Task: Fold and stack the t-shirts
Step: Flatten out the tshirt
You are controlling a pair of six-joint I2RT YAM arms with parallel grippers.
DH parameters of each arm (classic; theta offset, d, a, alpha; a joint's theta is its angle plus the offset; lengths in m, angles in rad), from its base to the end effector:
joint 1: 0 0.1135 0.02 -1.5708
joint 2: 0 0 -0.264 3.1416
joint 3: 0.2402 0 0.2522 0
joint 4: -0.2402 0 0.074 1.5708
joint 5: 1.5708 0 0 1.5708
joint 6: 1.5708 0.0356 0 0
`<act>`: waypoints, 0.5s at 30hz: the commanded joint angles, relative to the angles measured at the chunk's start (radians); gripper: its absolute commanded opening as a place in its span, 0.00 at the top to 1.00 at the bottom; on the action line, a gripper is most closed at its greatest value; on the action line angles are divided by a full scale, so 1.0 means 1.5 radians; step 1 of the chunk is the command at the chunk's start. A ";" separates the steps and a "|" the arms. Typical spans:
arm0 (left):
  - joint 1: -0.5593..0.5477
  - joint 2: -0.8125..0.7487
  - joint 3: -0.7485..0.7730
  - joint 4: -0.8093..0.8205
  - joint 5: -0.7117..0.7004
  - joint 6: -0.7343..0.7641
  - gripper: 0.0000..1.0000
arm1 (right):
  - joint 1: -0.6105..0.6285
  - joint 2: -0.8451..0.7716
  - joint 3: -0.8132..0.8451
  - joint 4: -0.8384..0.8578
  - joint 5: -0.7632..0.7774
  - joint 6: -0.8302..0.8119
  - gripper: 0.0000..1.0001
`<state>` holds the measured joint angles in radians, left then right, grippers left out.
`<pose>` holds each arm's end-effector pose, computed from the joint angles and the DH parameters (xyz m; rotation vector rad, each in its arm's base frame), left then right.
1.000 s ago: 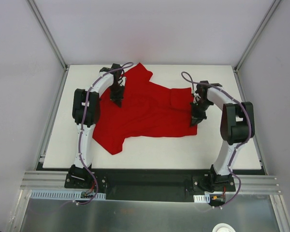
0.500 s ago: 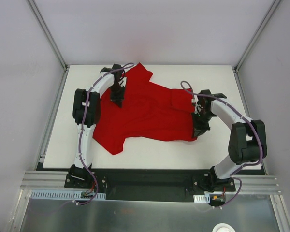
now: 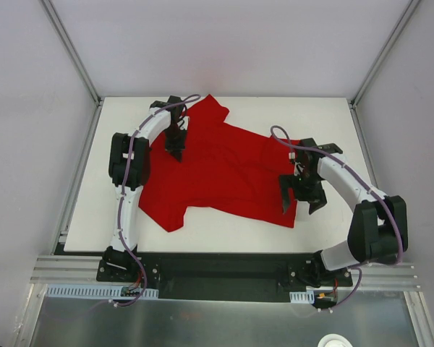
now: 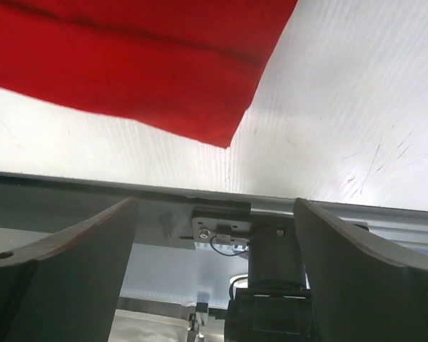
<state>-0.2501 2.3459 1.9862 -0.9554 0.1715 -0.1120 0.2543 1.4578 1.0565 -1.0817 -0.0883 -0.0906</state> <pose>0.4662 -0.1254 0.1665 0.2325 2.8957 -0.3129 0.2400 0.0656 0.2263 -0.5306 3.0115 0.1456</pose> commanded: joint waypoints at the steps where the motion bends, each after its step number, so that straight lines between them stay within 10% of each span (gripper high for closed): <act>1: -0.008 -0.035 0.007 -0.021 0.000 0.001 1.00 | 0.003 0.058 0.022 0.008 0.014 0.001 0.08; 15: -0.010 -0.045 0.006 -0.022 0.005 0.000 1.00 | 0.016 0.209 0.052 0.075 -0.006 -0.008 0.48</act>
<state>-0.2569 2.3451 1.9862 -0.9562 0.1738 -0.1120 0.2672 1.7523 1.0931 -0.9791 -0.0895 -0.1066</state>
